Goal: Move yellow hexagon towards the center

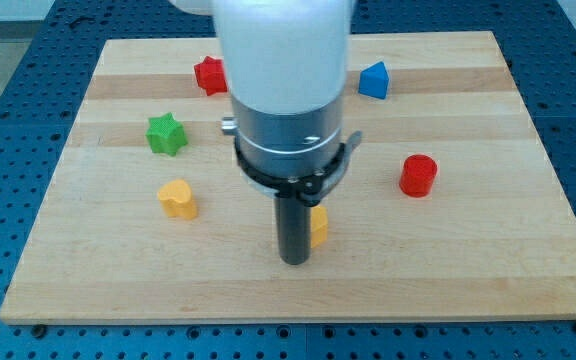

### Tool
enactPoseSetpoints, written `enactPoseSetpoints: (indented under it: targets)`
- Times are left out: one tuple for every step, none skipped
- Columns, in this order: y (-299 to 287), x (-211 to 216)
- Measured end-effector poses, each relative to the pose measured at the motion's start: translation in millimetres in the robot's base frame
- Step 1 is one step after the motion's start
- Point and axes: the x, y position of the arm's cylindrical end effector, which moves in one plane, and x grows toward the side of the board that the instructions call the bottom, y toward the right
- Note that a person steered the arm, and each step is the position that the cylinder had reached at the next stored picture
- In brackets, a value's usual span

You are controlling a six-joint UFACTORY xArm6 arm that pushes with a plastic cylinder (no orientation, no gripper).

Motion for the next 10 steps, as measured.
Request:
enactPoseSetpoints:
  targets:
    - [1.8, 25.8]
    - [1.6, 27.7]
    - [-1.2, 12.1]
    - [-1.2, 12.1]
    - [-2.3, -10.2]
    - [-2.9, -46.0]
    - [-2.9, -50.7]
    - [3.3, -23.2]
    - [31.4, -17.5]
    - [72.3, -34.0]
